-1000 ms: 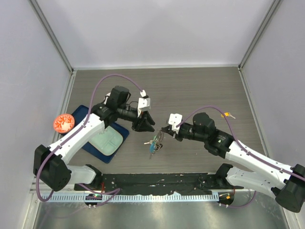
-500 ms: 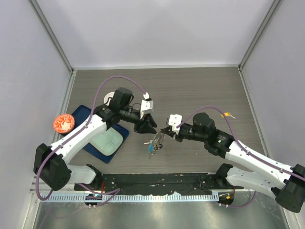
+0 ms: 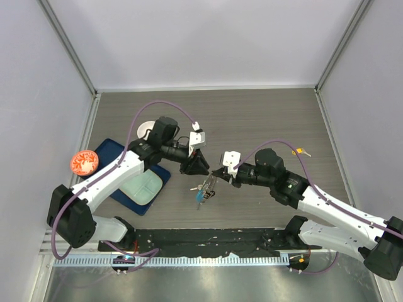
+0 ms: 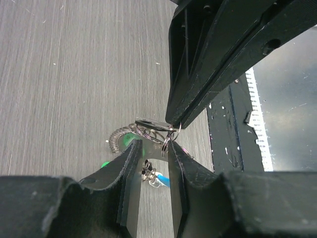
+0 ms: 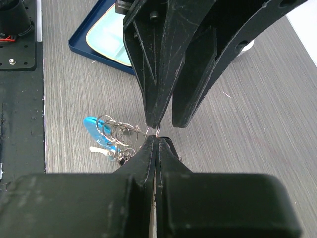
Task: Put the keys on the keyring
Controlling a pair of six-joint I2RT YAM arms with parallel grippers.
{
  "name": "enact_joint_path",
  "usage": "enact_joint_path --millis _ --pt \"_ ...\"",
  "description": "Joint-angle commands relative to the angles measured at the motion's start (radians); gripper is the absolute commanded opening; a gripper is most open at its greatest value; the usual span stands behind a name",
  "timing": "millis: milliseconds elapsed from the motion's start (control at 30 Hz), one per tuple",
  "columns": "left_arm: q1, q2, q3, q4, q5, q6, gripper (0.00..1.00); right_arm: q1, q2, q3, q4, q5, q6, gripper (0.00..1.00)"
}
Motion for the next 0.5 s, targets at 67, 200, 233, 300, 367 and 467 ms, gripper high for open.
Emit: enact_joint_path --millis 67,200,233,300,367,467 --pt "-0.017 0.016 0.009 0.015 0.032 0.000 0.29 0.005 -0.030 0.026 0.080 -0.005 0.005 0.01" --pt "-0.017 0.020 0.007 -0.001 0.029 0.008 0.28 0.005 -0.035 0.022 0.086 0.002 0.008 0.01" --pt "-0.017 0.020 0.006 -0.002 0.029 0.009 0.28 0.005 -0.035 0.020 0.086 0.004 0.009 0.01" --pt "-0.017 0.022 0.004 -0.008 0.026 0.014 0.27 0.005 -0.036 0.020 0.087 0.007 0.009 0.01" --pt "-0.018 0.025 0.007 -0.017 0.029 0.015 0.22 0.005 -0.038 0.019 0.089 0.007 0.009 0.01" --pt "-0.018 0.022 0.007 -0.030 0.029 0.020 0.07 0.005 -0.043 0.016 0.095 0.018 0.014 0.01"
